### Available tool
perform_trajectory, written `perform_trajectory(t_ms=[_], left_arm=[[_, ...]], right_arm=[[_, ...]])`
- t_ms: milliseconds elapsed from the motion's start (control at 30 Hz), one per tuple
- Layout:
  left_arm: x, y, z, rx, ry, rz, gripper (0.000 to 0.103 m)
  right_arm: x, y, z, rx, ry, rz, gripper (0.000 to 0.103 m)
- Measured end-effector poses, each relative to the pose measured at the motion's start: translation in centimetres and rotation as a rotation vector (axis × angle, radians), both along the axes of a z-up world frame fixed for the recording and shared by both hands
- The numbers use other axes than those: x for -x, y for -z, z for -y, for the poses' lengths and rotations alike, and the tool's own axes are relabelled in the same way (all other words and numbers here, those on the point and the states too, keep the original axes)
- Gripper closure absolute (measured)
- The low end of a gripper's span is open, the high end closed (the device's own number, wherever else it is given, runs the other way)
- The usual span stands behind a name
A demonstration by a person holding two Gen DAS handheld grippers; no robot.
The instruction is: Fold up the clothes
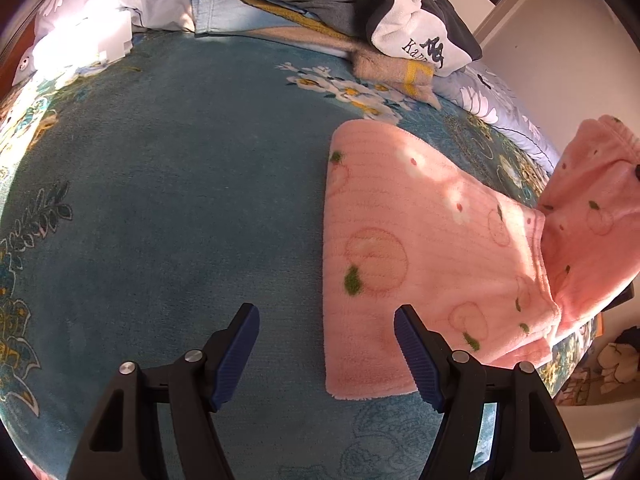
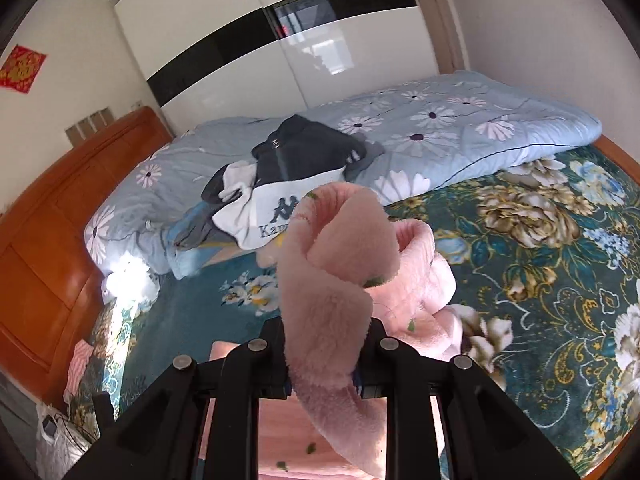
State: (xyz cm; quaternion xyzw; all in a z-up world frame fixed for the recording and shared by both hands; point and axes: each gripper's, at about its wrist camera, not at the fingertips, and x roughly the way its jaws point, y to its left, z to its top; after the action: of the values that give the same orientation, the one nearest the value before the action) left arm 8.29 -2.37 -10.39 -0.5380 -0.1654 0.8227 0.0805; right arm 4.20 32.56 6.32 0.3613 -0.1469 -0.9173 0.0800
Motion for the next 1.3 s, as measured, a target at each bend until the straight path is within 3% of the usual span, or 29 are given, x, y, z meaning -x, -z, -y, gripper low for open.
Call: perform_trajectory(t_ms=[100, 300, 500, 600, 667, 767, 867, 1000, 1167, 1300], left_arm=[[0.0, 0.1, 0.8, -0.003, -0.020, 0.001, 0.029], [-0.1, 0.4, 2.0, -0.010, -0.043, 0.009, 0.029], [-0.3, 0.8, 2.9, -0.053, -0.065, 0.032, 0.029], [-0.2, 0.8, 3.1, -0.079, -0.077, 0.036, 0.029], [-0.2, 0.6, 3.3, -0.102, -0.084, 0.035, 0.029], [0.0, 0.0, 3.2, -0.122, -0.082, 0.021, 0.029], [0.7, -1.1, 2.9, -0.137, -0.065, -0.010, 0.029], [2.5, -3.4, 1.2, -0.167, 0.003, -0.080, 0.029], [5.9, -4.6, -4.0, -0.152, 0.151, -0.132, 0.027], [7.6, -3.1, -7.2, -0.134, 0.211, -0.067, 0.027]], right_arm=[[0.6, 1.6, 5.0, -0.003, -0.095, 0.021, 0.081], [0.0, 8.5, 14.0, -0.105, -0.270, 0.138, 0.081], [-1.2, 13.2, 17.0, -0.155, -0.315, 0.227, 0.078], [-2.0, 13.3, 17.8, -0.212, -0.331, 0.216, 0.074], [-2.5, 13.0, 18.1, -0.219, -0.361, 0.205, 0.061], [-3.4, 12.7, 18.2, -0.185, -0.419, 0.198, 0.050], [-4.4, 11.9, 16.4, -0.105, -0.413, 0.184, 0.050], [-4.2, 10.8, 11.5, -0.023, -0.269, 0.178, 0.048], [-3.9, 10.4, 5.4, 0.052, -0.073, 0.188, 0.048], [-4.6, 10.6, 3.4, 0.089, -0.023, 0.196, 0.048]])
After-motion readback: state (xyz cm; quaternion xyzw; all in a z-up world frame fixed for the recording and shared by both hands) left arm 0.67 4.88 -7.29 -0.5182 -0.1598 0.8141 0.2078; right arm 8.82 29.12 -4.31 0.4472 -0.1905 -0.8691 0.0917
